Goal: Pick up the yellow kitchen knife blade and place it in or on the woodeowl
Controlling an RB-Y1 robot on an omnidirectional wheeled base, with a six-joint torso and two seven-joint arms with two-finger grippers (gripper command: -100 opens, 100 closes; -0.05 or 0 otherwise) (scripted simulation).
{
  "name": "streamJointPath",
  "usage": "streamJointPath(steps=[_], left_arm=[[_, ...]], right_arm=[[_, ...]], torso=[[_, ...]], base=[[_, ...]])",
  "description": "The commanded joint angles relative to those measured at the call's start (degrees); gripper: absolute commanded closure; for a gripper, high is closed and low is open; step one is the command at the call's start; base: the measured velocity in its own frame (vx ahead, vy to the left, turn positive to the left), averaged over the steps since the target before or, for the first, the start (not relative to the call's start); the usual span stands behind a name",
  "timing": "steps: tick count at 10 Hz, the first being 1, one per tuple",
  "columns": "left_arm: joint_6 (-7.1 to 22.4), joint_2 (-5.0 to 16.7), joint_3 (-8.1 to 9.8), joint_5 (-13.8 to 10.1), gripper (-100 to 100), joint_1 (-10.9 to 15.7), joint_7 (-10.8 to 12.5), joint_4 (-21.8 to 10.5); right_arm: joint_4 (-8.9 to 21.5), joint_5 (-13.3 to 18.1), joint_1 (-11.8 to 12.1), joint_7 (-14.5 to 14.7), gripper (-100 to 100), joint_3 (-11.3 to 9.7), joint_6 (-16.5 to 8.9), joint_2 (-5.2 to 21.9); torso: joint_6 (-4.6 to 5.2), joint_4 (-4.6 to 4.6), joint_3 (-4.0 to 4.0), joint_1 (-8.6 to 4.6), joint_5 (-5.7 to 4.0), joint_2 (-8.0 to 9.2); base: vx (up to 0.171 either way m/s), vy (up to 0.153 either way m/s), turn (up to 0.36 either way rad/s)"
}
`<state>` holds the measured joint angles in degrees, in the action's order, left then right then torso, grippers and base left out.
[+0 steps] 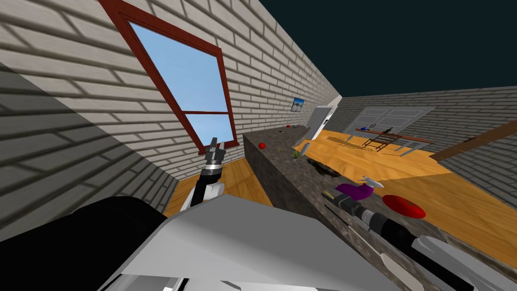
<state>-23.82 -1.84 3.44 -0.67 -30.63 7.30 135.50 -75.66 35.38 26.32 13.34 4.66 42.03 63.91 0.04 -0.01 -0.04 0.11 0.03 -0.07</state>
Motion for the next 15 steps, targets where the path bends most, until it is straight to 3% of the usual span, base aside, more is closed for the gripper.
streamJointPath(steps=[1,3,9,14,15], left_arm=[[0.0,0.0,0.0,0.0,0,0.0,0.0,0.0],[0.0,0.0,0.0,0.0,0,0.0,0.0,0.0],[0.0,0.0,0.0,0.0,0,0.0,0.0,0.0],[0.0,0.0,0.0,0.0,0,0.0,0.0,0.0],[0.0,0.0,0.0,0.0,0,0.0,0.0,0.0]], right_arm=[[2.86,2.86,2.0,-0.17,-100,0.11,0.89,2.48],[3.27,3.01,2.0,-0.17,-100,0.11,0.89,2.48],[14.16,13.6,6.92,-3.21,-100,-1.47,2.98,10.85],[19.14,19.33,10.22,-5.23,-100,-3.04,4.04,14.84],[19.66,18.63,8.73,-4.87,-100,-3.1,4.45,14.36]], torso=[[0.0,0.0,0.0,0.0,0.0,0.0],[0.02,0.0,0.0,0.07,0.02,0.0],[0.01,-0.01,-0.02,0.11,0.02,-0.03],[0.02,0.02,0.05,0.07,0.01,0.09],[0.04,0.03,0.06,0.06,0.01,0.11]], base=[[0.053,0.051,0.134],[0.023,0.027,0.032],[0.042,0.047,0.105],[0.024,0.038,0.054],[0.007,0.016,0.005]])
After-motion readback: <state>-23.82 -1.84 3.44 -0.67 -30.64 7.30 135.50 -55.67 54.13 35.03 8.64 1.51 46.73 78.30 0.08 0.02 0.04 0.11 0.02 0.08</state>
